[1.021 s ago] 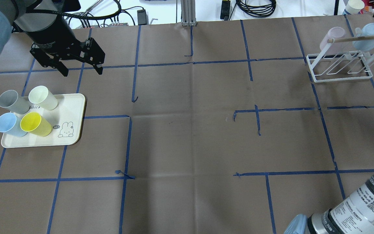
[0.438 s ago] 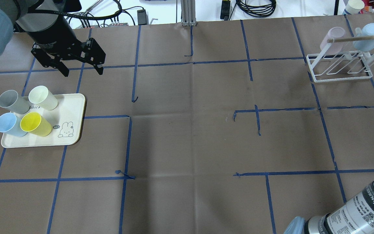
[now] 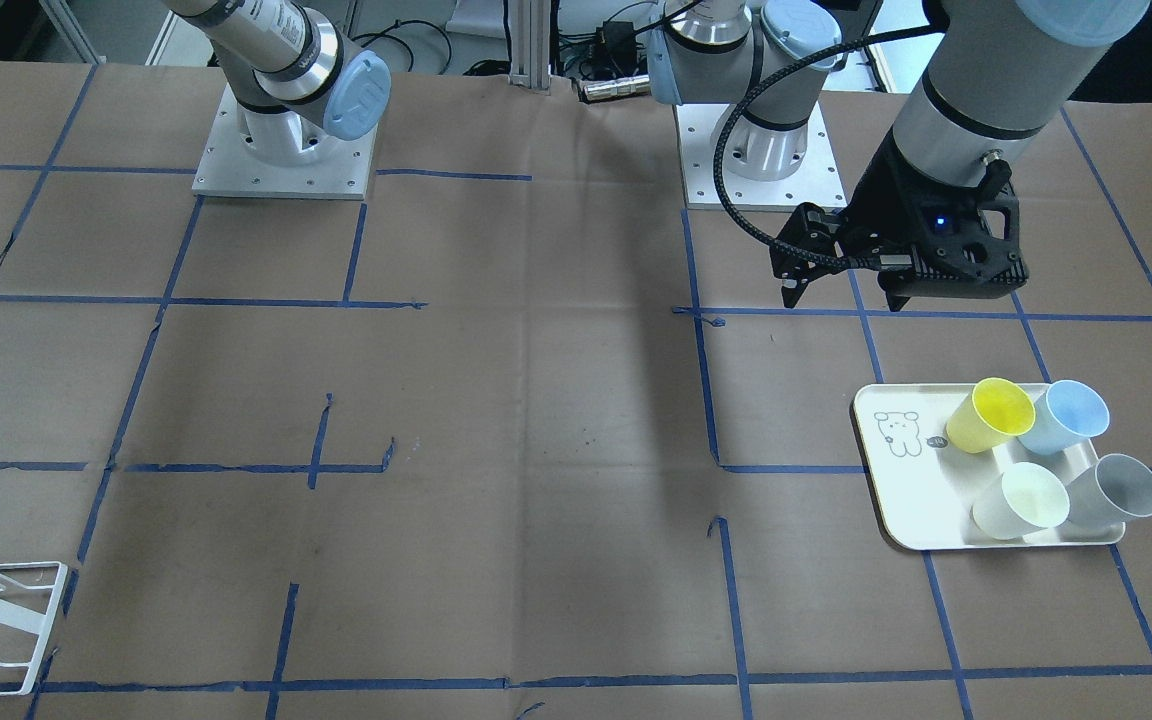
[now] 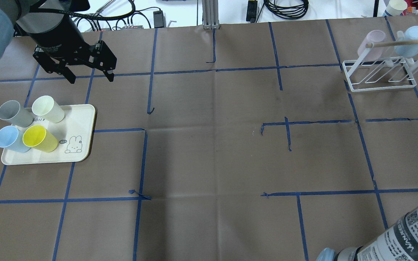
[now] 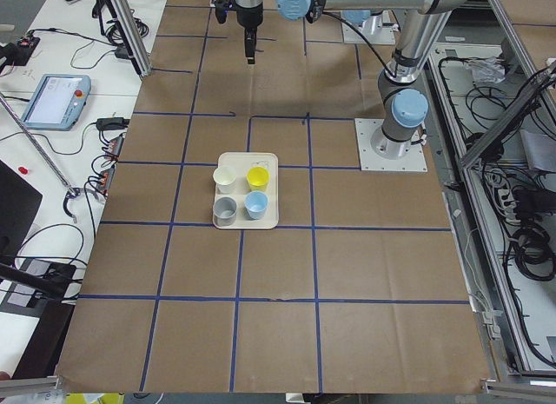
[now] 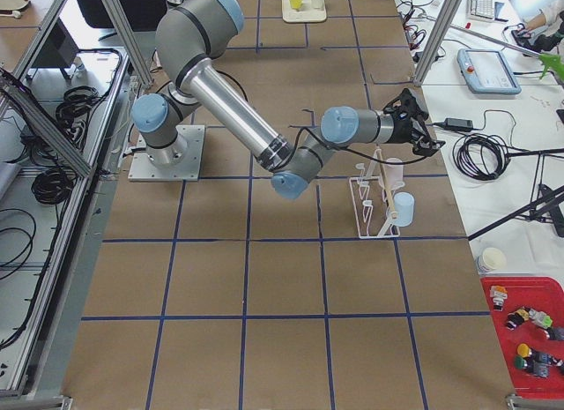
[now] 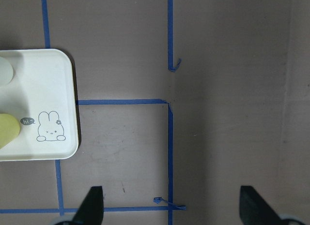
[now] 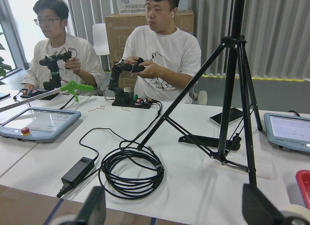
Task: Transfer IKEA cup to right arm and place on rack
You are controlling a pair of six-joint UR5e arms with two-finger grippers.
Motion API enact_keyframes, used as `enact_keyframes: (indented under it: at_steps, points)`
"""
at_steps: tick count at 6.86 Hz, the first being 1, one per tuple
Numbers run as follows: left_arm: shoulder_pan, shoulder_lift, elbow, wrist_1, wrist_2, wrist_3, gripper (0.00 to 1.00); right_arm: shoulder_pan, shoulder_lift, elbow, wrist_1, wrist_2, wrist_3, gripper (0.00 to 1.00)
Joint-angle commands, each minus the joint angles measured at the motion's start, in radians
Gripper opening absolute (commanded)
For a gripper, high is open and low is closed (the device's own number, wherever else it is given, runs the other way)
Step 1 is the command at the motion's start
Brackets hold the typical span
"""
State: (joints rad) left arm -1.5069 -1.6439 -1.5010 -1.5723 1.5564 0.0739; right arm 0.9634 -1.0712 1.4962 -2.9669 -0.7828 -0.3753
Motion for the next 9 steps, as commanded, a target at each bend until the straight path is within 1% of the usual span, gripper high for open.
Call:
enact_keyframes:
  at_steps: [1, 2, 4, 7, 8, 9]
  points:
    - [0.001, -0.005, 0.005, 0.0, 0.013, 0.013, 1.0, 0.096, -0.083, 0.01, 0.283, -0.132, 0.0, 1.0]
    - [-0.001, -0.011, 0.007, 0.0, 0.011, 0.027, 1.0, 0.138, -0.131, 0.004, 0.378, -0.25, 0.0, 1.0]
    - [-0.002, -0.013, 0.008, -0.009, 0.004, 0.093, 1.0, 0.236, -0.189, -0.002, 0.603, -0.369, 0.003, 1.0]
    - [-0.003, -0.007, 0.007, -0.011, -0.001, 0.095, 1.0, 0.328, -0.268, -0.004, 0.906, -0.436, 0.004, 1.0]
    - [-0.003, -0.01, 0.007, -0.011, -0.002, 0.095, 1.0, 0.38, -0.295, -0.004, 1.016, -0.487, 0.019, 1.0]
    - [-0.003, -0.007, 0.007, -0.011, -0.001, 0.095, 1.0, 0.449, -0.32, -0.004, 1.12, -0.557, 0.108, 1.0]
